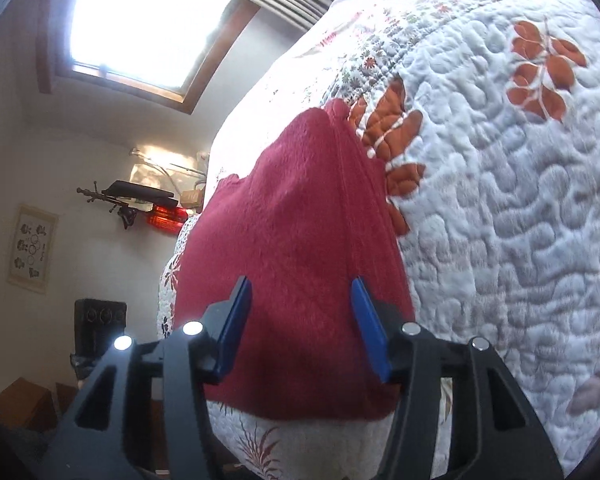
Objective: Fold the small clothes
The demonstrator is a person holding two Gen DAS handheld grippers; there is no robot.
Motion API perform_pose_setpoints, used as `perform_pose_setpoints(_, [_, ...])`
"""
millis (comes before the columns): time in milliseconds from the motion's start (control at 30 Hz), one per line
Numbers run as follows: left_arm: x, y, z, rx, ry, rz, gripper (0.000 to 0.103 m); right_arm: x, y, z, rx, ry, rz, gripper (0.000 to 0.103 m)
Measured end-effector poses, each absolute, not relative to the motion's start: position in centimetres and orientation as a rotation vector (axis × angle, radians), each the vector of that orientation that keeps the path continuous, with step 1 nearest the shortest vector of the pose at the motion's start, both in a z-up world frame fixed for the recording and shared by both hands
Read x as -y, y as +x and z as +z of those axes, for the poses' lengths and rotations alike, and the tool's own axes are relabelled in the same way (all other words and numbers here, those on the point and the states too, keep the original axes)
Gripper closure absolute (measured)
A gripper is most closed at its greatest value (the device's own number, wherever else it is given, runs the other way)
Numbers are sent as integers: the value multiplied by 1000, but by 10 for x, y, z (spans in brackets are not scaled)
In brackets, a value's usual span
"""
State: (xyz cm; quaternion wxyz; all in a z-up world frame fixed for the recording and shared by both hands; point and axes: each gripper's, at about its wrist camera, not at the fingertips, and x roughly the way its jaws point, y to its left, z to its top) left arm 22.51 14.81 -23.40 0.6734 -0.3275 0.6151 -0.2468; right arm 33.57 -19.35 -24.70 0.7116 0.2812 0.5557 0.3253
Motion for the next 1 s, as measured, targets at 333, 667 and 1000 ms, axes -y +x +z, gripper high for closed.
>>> perform_pose_setpoints(333, [-137,231,-234,-1375,-738,-574,8,222,369,-295,-1331,617,631,96])
perform_pose_setpoints(667, [-127,239,-244,-1329,-758,-618,4,269,415,-296,-1279,892,773,14])
perform_pose_setpoints(1000, [-135,242,-265,-1286,-889,-567,4,210,459,-335,-1460,829,1083,15])
